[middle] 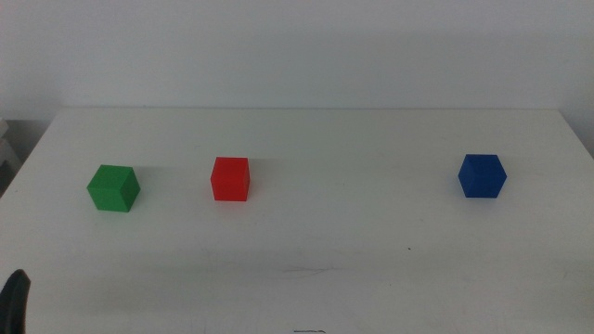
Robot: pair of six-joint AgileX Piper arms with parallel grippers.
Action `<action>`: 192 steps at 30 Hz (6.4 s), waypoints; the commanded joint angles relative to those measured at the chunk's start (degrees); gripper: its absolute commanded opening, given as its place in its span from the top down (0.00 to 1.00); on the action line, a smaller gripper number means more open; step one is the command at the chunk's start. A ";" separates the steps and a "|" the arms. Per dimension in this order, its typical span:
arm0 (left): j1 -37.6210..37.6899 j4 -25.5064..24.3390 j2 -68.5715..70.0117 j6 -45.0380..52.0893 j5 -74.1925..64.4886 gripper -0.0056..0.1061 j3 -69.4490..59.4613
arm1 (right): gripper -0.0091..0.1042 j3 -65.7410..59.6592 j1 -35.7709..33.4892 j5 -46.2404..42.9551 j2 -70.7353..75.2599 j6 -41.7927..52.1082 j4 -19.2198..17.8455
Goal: Stack red cubes first, then green, then blue cubes in a specific spot.
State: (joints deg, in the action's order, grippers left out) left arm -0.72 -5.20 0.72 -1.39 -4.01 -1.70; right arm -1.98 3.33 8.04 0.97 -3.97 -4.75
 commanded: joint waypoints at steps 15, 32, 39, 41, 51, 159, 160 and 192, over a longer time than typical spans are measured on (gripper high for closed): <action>2.49 0.29 -26.19 -0.67 -8.70 0.11 29.24 | 0.09 1.38 0.00 -4.35 0.87 0.75 -0.48; 7.65 1.86 -52.08 -0.63 -28.19 0.11 45.41 | 0.09 1.38 0.00 -4.35 0.87 0.75 -0.48; 7.65 2.37 -55.50 -1.14 -28.12 0.11 45.41 | 0.09 1.38 0.00 -4.35 0.87 0.75 -0.48; 7.65 3.98 -55.95 -3.17 -28.58 0.11 45.41 | 0.09 1.38 0.00 -4.35 0.87 0.75 -0.48; 7.65 5.76 -61.43 -3.25 -32.40 0.11 52.09 | 0.09 1.38 0.00 -4.35 0.87 0.75 -0.48; 43.35 -3.28 -113.47 -46.48 -42.58 0.96 88.43 | 0.09 1.38 0.00 -4.35 0.87 0.75 -0.48; 43.35 -3.28 -113.54 -46.48 -42.58 0.96 88.43 | 0.09 1.38 0.00 -4.35 0.87 0.75 -0.48; 29.73 -12.81 -86.59 -28.75 -64.03 0.11 88.43 | 0.09 1.38 0.00 -4.35 0.87 0.75 -0.48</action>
State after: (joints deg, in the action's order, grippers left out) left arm 32.10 -18.26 -89.72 -34.15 -67.62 85.09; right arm -1.98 3.33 8.04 0.97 -3.97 -4.75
